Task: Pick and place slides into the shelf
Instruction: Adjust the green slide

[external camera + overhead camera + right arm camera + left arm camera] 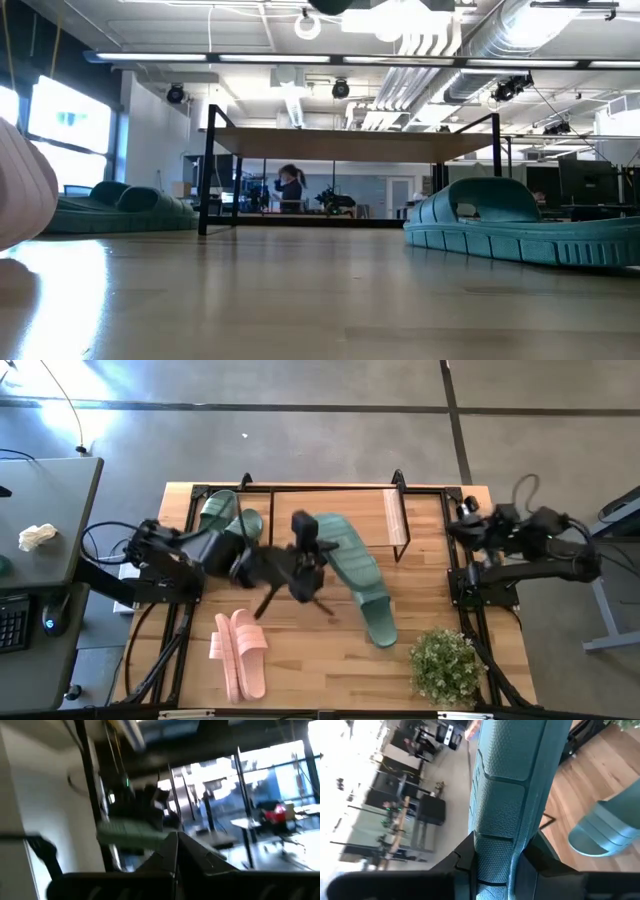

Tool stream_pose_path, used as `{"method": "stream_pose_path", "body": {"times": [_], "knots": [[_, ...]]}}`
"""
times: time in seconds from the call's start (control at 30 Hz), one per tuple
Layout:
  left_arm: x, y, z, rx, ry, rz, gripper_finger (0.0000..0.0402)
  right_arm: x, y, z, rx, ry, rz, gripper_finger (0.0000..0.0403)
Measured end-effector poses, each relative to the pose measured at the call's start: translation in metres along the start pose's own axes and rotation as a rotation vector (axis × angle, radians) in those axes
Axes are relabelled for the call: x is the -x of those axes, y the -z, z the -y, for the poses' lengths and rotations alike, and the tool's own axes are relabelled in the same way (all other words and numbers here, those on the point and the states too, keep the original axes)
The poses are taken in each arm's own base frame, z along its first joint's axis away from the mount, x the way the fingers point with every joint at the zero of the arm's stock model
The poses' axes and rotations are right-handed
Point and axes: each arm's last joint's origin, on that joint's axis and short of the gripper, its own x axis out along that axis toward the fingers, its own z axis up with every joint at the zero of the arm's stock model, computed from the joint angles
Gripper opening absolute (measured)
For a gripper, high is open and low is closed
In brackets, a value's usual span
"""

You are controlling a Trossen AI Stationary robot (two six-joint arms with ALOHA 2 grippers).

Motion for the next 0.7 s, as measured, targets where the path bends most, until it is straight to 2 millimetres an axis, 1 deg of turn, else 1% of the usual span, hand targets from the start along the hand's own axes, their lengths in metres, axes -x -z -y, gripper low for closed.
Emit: {"method": "stream_pose_path", "body": {"times": [0.1,0.13,0.23,0.37,0.47,0.6,0.7], "knots": [[-0.001,0.014,-0.020,0.056,0.058,-0.030,0.0066,-0.020,-0.006,-0.001,0.107,0.026,-0.201,0.0009],[-0.002,0.019,-0.027,0.081,0.077,-0.043,0.0066,-0.027,-0.012,-0.002,0.142,0.027,-0.246,0.0014],[-0.005,0.035,-0.040,0.127,0.123,-0.098,0.0068,-0.048,-0.022,-0.004,0.241,0.023,-0.401,0.0037],[-0.015,0.053,-0.046,0.131,0.198,-0.161,0.0065,-0.074,-0.039,-0.007,0.348,0.006,-0.549,0.0080],[-0.020,0.065,-0.050,0.173,0.262,-0.185,0.0065,-0.092,-0.050,-0.008,0.396,0.033,-0.653,0.0114],[-0.029,0.071,-0.052,0.197,0.282,-0.214,0.0068,-0.117,-0.055,-0.006,0.459,0.086,-0.782,0.0151],[-0.032,0.076,-0.056,0.208,0.271,-0.220,0.0066,-0.137,-0.054,-0.008,0.475,0.076,-0.831,0.0169]]}}
